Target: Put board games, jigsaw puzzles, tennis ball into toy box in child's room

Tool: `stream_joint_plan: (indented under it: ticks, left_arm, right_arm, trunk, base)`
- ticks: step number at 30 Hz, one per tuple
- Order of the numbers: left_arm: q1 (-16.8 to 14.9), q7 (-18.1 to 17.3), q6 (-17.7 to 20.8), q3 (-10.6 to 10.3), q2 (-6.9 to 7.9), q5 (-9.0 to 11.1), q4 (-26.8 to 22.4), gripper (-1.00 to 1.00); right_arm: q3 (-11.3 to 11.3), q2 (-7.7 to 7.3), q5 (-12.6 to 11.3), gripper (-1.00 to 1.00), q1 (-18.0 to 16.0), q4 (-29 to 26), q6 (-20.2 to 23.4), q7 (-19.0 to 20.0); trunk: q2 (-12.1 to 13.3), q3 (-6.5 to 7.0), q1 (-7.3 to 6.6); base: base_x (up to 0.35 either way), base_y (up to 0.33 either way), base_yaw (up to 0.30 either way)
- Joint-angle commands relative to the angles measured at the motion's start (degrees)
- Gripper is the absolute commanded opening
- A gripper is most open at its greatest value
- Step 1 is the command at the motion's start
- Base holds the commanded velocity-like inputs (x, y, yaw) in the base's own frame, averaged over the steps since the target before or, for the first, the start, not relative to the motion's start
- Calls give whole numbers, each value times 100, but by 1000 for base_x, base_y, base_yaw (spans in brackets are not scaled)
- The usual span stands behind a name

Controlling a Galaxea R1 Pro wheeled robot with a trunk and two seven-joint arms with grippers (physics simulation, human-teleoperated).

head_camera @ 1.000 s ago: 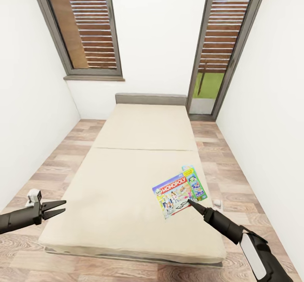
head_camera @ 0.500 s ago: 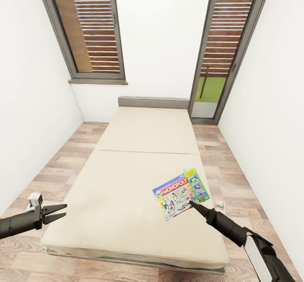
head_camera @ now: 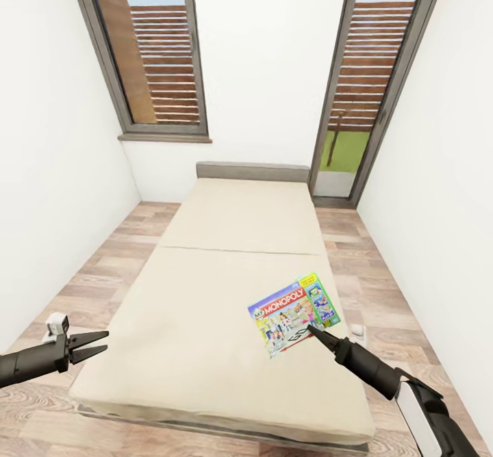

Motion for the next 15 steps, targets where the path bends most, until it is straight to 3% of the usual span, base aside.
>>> stream_joint_plan:
  ticks: [1, 15]
  left_arm:
    - [-4, -27, 61, 1, 2, -8, 0, 100]
    - [-4, -27, 61, 8, 0, -7, 0, 100]
  right_arm:
    - [-5, -4, -34, -100, -3, -1, 46, 12]
    - [-3, 0, -41, -100, -3, -10, 31, 28]
  trunk:
    - [-11, -1, 3]
    - [-11, 133, 3]
  base:
    - [0, 0, 63]
    - [0, -7, 63]
